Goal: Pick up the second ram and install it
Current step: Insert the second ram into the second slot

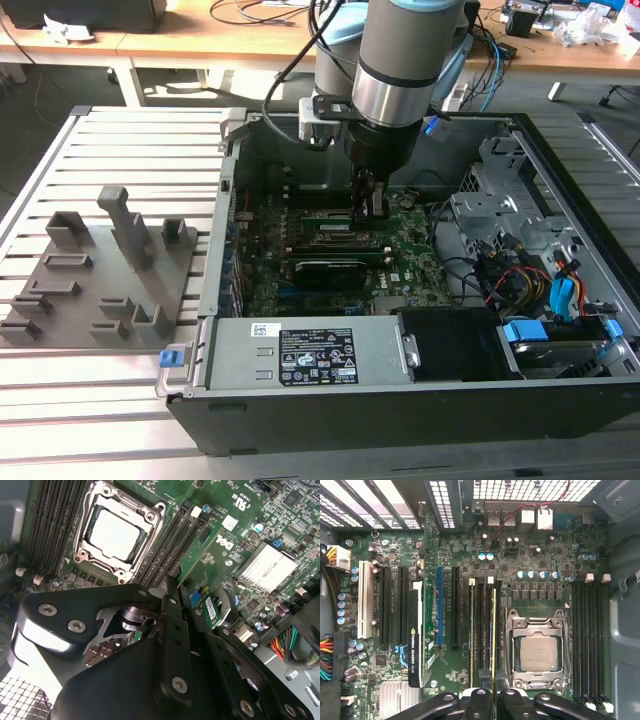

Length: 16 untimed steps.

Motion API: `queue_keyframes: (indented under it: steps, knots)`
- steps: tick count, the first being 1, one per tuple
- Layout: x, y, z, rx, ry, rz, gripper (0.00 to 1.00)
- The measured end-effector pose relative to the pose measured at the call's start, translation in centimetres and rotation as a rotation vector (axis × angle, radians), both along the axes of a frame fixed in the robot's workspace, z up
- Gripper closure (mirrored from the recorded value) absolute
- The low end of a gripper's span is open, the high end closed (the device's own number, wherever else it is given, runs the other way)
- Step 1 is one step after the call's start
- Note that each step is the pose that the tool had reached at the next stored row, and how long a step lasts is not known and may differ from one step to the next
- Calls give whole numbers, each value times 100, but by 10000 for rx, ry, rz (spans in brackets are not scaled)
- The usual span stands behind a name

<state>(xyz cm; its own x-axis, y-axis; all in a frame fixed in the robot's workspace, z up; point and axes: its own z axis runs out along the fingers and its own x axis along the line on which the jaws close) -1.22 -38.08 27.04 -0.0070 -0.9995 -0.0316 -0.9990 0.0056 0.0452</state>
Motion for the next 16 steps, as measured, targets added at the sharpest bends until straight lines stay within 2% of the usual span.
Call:
queue_keyframes:
  steps: [4, 6, 8, 12, 16]
  knots:
    - [-11, 10, -81, 1, -1, -1, 86]
    - [-38, 13, -102, 51, -1, 0, 86]
    - [-69, 13, -135, 63, 0, 0, 86]
    - [-109, 13, -300, 64, 0, 10, 86]
    - [-120, 13, -379, 63, 0, 11, 86]
